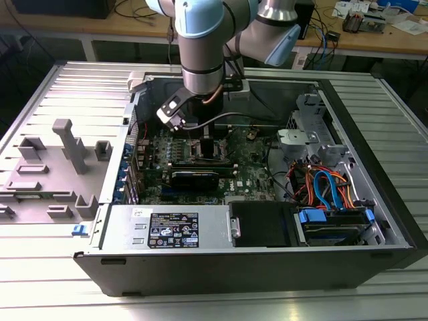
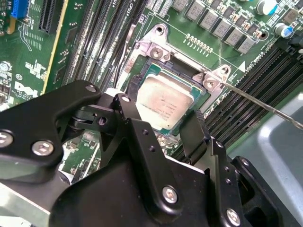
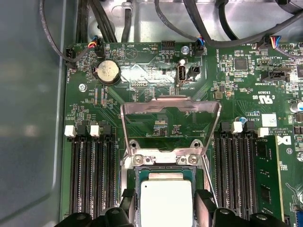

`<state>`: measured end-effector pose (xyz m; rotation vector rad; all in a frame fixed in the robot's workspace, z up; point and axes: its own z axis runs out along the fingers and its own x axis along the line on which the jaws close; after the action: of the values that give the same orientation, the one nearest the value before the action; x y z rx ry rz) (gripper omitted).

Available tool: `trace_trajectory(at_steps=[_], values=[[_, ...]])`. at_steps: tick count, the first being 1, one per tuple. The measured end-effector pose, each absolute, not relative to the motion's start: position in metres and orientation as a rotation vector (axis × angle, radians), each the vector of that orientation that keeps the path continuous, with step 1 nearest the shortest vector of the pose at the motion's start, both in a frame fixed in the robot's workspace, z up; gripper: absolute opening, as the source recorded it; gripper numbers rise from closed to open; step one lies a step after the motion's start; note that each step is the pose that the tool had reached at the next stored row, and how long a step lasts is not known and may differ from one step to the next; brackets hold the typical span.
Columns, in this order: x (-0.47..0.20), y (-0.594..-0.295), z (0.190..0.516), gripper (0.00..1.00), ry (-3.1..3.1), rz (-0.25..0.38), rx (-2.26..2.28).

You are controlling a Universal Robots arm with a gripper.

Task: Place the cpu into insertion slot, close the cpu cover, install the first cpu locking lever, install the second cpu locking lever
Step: 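Place the cpu into insertion slot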

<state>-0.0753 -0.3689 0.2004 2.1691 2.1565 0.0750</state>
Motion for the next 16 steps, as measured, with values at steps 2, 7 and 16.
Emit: trace_trajectory(at_steps=[2,7,16], values=[[-0.0751,-0.3689,0.2004,0.62,2.157,0.073,2.170],[-0.0750,-0.3689,0.2018,0.62,2.158,0.072,2.170],[-0.0739,-0.3688,0.2023,0.62,2.158,0.071,2.171]])
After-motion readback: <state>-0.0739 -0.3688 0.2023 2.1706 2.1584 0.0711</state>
